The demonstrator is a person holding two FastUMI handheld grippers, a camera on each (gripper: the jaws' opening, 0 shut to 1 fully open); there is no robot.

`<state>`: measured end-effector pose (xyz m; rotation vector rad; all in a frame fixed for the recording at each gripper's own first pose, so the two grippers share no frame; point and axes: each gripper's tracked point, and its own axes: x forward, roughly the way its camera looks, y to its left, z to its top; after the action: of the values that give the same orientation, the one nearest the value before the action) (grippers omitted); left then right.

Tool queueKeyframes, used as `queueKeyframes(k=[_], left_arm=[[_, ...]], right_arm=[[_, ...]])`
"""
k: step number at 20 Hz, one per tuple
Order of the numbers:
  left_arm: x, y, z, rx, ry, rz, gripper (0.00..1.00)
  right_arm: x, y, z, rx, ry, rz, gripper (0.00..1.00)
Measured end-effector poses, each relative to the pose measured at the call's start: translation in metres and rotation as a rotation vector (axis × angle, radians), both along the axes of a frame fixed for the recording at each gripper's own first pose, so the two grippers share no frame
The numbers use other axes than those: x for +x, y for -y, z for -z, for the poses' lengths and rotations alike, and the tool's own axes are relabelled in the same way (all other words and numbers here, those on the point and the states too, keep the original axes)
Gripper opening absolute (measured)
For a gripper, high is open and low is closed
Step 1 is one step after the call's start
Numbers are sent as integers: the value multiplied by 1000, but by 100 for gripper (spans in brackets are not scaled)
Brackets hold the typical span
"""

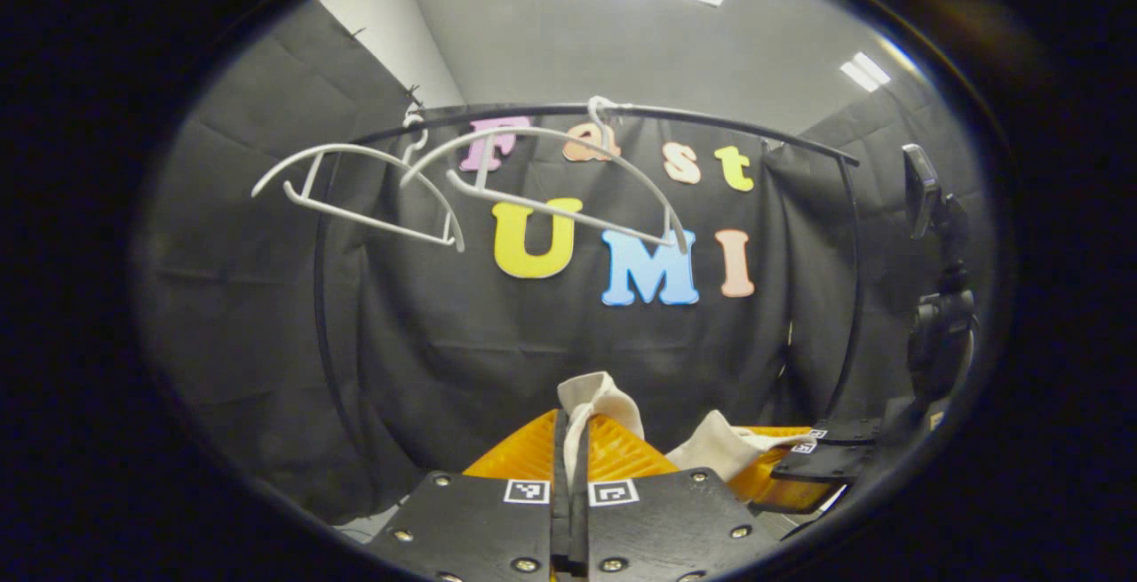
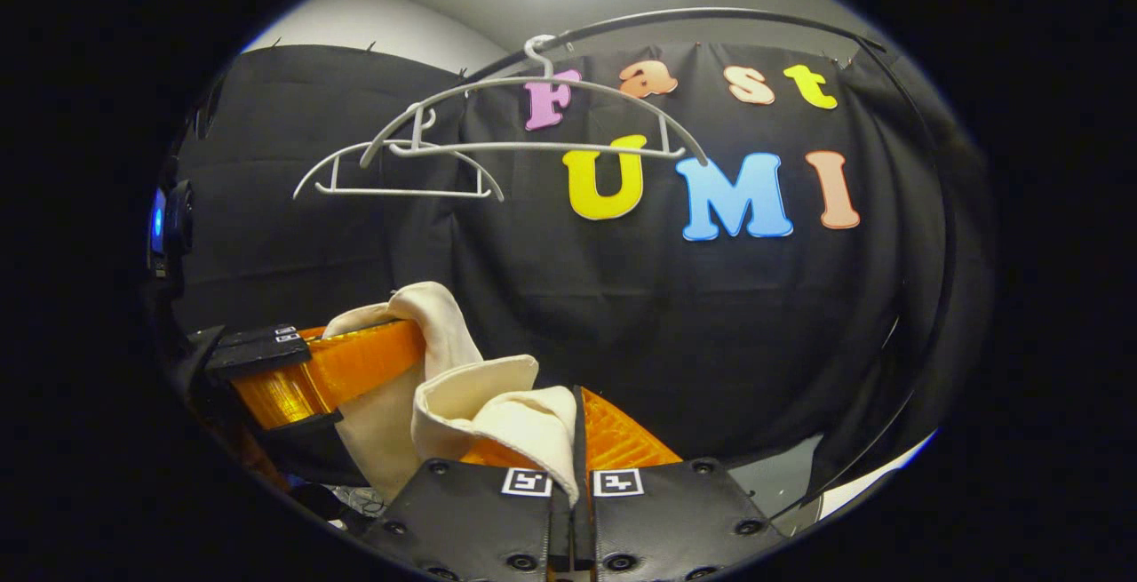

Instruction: Grasp the clothes on the hanger with both hands and then place them into the laundry hamper below.

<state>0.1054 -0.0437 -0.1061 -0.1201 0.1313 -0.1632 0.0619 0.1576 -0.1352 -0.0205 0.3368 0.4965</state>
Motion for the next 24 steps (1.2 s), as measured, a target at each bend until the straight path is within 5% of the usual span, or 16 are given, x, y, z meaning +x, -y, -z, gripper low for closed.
queueKeyframes(k=[17, 24], left_arm=[[-45, -27, 202, 161, -351, 6, 1], [-58, -29, 240, 195, -436, 10, 1]], right_arm=[[-41, 33, 155, -174, -279, 88, 6], [-60, 37, 191, -216, -353, 135, 7]])
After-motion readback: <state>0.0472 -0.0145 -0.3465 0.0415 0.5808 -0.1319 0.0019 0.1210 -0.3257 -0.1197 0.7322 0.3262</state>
